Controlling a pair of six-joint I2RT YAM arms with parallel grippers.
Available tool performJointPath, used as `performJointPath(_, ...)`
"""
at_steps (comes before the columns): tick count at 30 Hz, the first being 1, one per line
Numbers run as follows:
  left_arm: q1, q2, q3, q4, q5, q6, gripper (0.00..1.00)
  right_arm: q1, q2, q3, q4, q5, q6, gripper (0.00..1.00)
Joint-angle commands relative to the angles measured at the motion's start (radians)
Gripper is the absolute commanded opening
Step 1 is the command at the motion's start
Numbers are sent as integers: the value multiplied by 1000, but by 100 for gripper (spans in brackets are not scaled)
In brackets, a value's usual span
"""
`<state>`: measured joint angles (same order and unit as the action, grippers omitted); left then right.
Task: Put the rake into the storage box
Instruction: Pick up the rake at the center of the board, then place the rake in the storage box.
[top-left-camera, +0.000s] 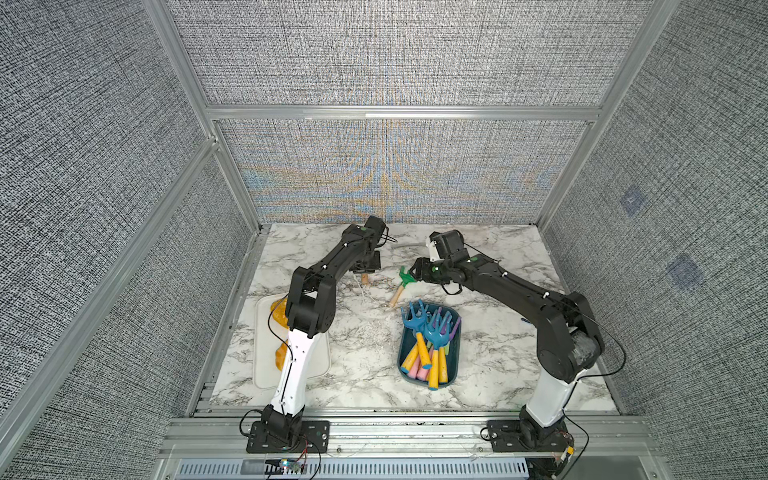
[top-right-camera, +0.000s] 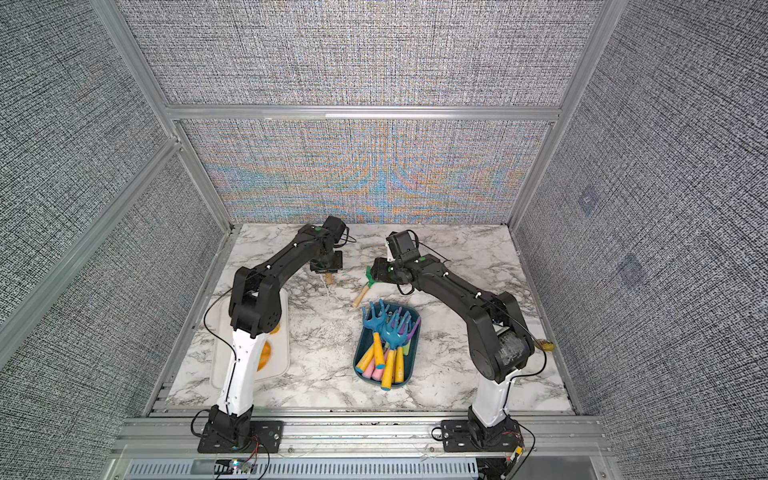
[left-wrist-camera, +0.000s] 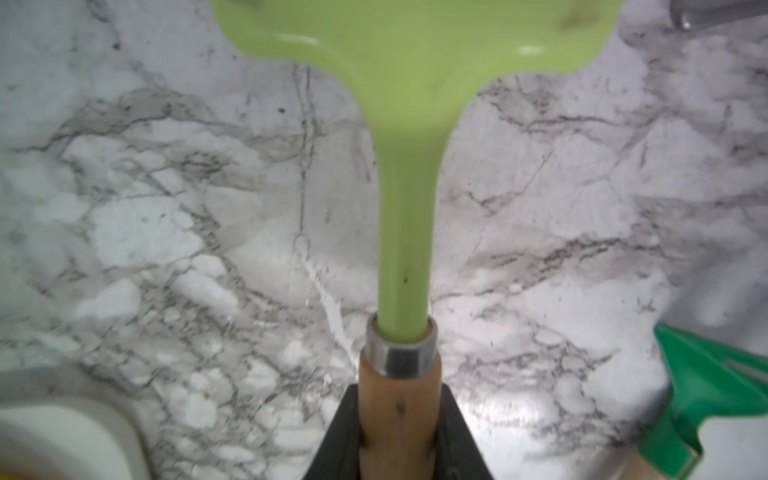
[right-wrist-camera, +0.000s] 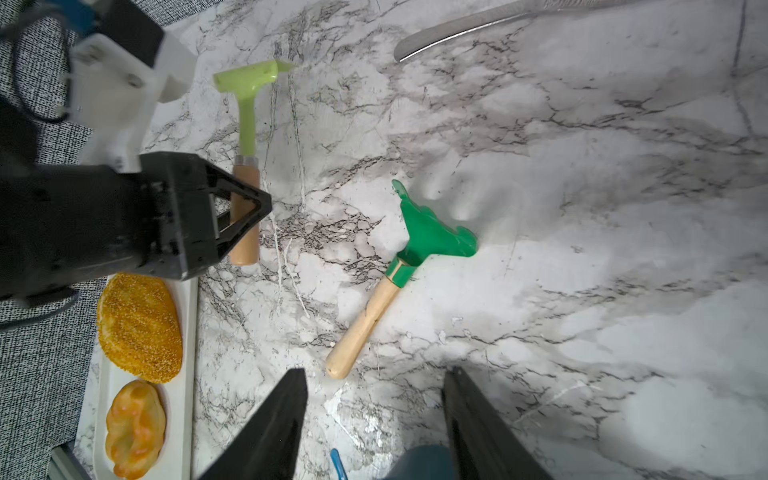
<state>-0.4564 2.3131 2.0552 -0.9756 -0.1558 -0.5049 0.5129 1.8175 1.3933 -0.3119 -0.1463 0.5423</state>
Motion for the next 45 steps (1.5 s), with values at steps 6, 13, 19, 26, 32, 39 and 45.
performJointPath(6,-3,-451,-433,209,198,-4,0,9,-118,-29,-10,74,-3,99)
performJointPath(13,-75,-689,-646,243,218,-44,0,-24,-339,-153,-6,140,8,99)
performJointPath(19,-214,-908,-799,247,214,-115,0,-77,-550,-288,-1,171,25,99)
performJointPath(26,-595,-1064,-908,271,44,-381,0,-215,-767,-443,-11,112,24,99)
performJointPath(32,-843,-896,-807,275,-95,-494,0,-333,-834,-507,-6,27,19,99)
performJointPath(39,-875,-804,-758,278,-139,-531,0,-406,-867,-540,-6,-55,-4,99)
performJointPath(45,-877,-728,-731,275,-181,-566,0,-441,-870,-556,-3,-110,-18,99)
